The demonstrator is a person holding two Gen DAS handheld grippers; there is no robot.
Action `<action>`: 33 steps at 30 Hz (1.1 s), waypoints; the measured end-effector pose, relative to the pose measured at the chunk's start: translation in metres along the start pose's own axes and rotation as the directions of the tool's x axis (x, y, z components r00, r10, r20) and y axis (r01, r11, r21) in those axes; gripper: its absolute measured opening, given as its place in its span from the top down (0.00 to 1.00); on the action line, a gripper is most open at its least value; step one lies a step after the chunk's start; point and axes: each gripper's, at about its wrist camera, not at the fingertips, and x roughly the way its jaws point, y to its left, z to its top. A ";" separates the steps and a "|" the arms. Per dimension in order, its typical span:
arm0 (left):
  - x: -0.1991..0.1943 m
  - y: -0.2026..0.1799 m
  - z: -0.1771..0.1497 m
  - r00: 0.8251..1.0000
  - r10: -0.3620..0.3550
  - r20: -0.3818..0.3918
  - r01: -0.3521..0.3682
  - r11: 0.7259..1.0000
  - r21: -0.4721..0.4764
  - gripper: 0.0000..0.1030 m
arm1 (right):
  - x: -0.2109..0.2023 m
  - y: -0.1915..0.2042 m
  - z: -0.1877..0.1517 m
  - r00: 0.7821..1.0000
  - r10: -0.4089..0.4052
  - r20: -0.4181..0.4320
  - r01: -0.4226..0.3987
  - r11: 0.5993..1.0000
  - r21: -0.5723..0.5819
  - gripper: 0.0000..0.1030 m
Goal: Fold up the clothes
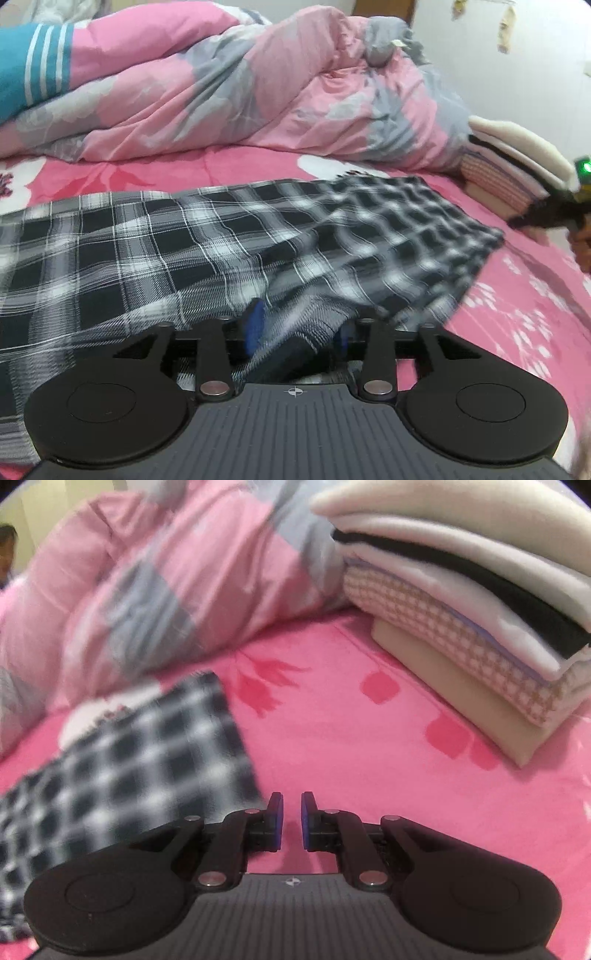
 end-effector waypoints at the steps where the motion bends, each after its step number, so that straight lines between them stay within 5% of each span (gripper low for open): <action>1: -0.006 0.001 -0.001 1.000 -0.017 0.002 0.017 1.000 0.008 0.49 | 0.000 0.003 0.000 1.000 0.025 0.008 -0.025 1.000 0.005 0.90; 5: -0.028 0.012 -0.006 0.995 -0.097 0.024 0.096 0.995 0.021 0.42 | 0.002 0.020 -0.003 0.994 0.105 -0.007 -0.105 0.994 -0.008 0.90; 8: -0.037 0.023 -0.010 0.995 -0.092 0.044 0.092 0.996 -0.008 0.41 | 0.016 0.031 -0.005 0.992 0.121 -0.026 -0.122 0.992 -0.044 0.90; 13: -0.045 0.030 -0.016 0.997 -0.045 0.058 0.045 0.999 0.002 0.42 | 0.037 0.034 -0.009 0.997 -0.052 -0.054 0.044 0.989 -0.143 0.94; 16: -0.044 0.022 -0.019 0.999 -0.014 0.053 0.011 0.998 0.063 0.42 | 0.013 0.064 -0.013 0.997 -0.074 0.018 0.077 0.967 -0.243 0.90; 18: -0.041 0.015 -0.020 0.999 0.006 0.044 -0.011 0.994 0.113 0.42 | -0.006 0.098 -0.023 0.999 0.017 0.043 -0.001 0.937 -0.351 0.90; 20: -0.038 0.007 -0.021 0.999 0.025 0.040 -0.031 0.986 0.163 0.41 | -0.027 0.142 -0.038 0.985 0.168 0.033 -0.130 0.864 -0.487 0.90; 21: -0.038 0.006 -0.021 0.999 0.025 0.042 -0.032 0.985 0.169 0.42 | -0.035 0.166 -0.051 0.971 0.240 0.014 -0.188 0.795 -0.576 0.90; 23: -0.038 0.005 -0.022 0.999 0.023 0.047 -0.031 0.983 0.179 0.42 | -0.051 0.213 -0.078 0.931 0.362 -0.045 -0.278 0.625 -0.729 0.90; 26: -0.038 0.003 -0.022 0.998 0.020 0.054 -0.030 0.981 0.193 0.43 | -0.059 0.265 -0.120 0.899 0.418 -0.133 -0.303 0.371 -0.878 0.90; 29: -0.037 0.001 -0.022 0.998 0.017 0.062 -0.029 0.978 0.208 0.44 | -0.053 0.287 -0.141 0.898 0.404 -0.174 -0.283 0.228 -0.932 0.90; 33: -0.036 -0.005 -0.021 0.997 0.000 0.072 -0.016 0.973 0.230 0.47 | -0.049 0.291 -0.153 0.909 0.372 -0.186 -0.244 0.117 -0.963 0.90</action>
